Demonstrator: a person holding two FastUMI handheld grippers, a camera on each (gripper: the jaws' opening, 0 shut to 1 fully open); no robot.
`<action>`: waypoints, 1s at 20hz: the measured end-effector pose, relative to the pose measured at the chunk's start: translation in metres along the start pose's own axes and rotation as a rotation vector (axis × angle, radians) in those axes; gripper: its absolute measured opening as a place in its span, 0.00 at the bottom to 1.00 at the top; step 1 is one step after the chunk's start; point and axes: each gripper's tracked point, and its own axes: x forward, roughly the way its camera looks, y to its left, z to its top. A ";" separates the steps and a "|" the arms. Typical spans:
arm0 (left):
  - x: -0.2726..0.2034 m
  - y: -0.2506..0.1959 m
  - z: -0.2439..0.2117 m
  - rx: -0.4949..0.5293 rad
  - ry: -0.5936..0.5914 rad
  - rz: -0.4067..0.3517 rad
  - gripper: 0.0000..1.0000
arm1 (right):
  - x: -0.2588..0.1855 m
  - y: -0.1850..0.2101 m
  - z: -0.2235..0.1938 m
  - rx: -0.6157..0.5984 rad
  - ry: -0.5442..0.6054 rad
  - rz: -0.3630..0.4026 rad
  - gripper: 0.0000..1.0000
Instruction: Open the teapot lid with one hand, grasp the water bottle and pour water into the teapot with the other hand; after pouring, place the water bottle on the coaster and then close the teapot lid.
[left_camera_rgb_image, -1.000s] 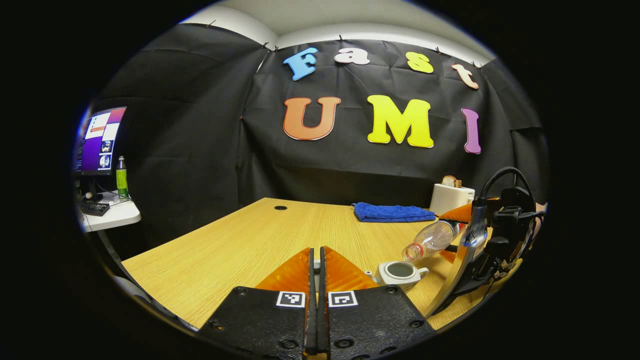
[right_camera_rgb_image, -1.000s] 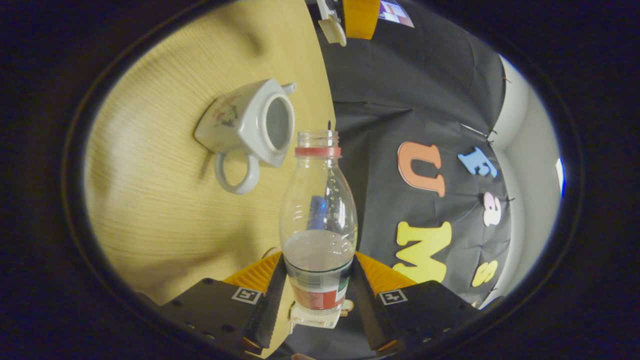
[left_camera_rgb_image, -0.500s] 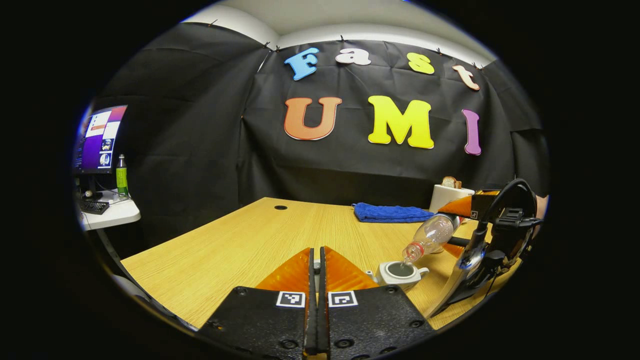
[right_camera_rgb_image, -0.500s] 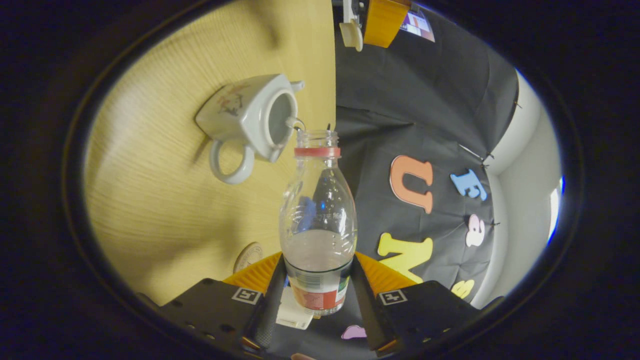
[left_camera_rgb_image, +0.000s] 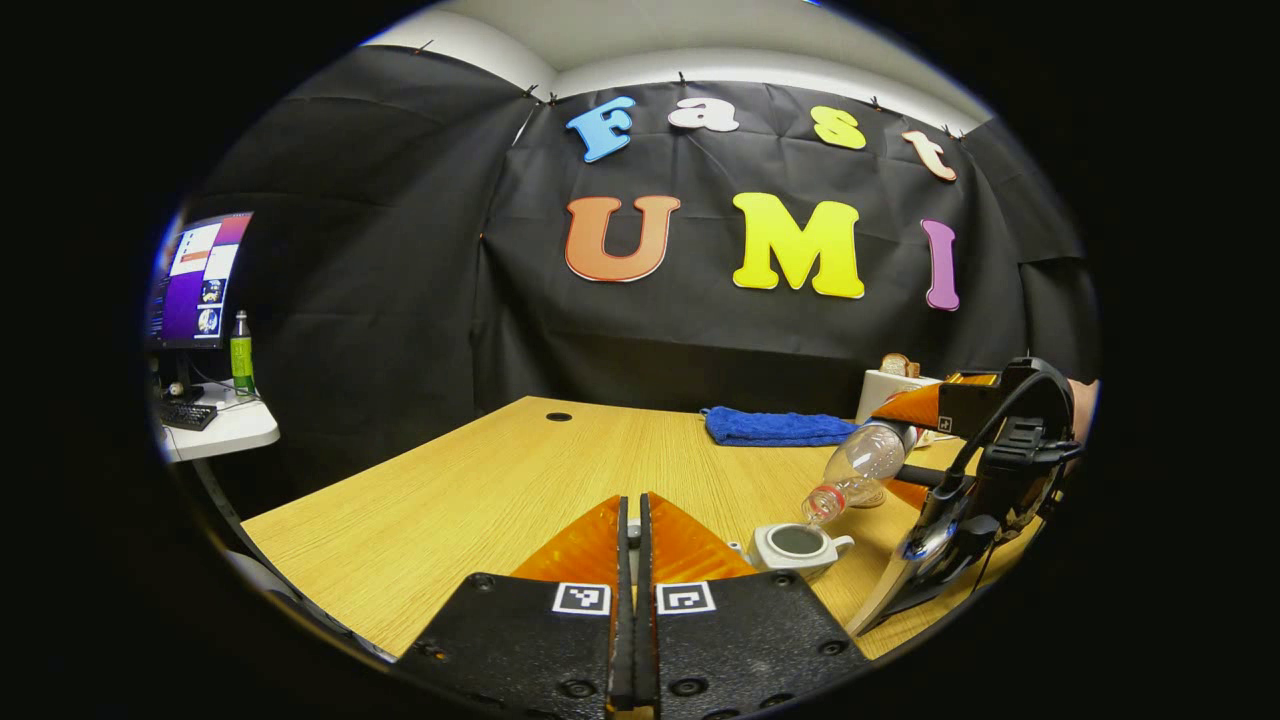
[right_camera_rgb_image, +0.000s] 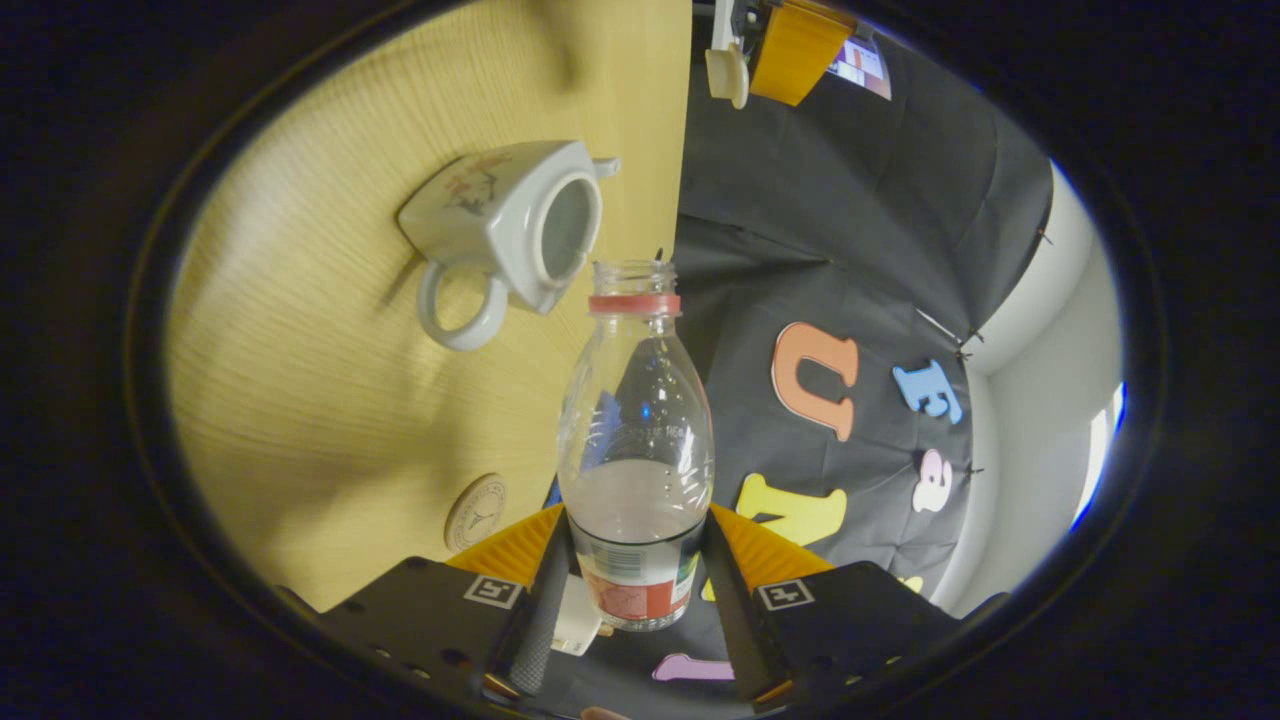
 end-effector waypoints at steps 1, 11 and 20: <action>0.000 0.000 0.001 0.000 0.000 0.000 0.03 | -0.002 -0.001 0.000 -0.008 -0.001 -0.004 0.70; -0.003 -0.003 0.001 0.003 0.001 -0.009 0.03 | 0.000 -0.011 -0.002 -0.074 -0.006 -0.030 0.70; -0.003 -0.001 0.001 0.006 0.001 -0.009 0.03 | -0.009 -0.021 0.007 -0.154 -0.029 -0.067 0.70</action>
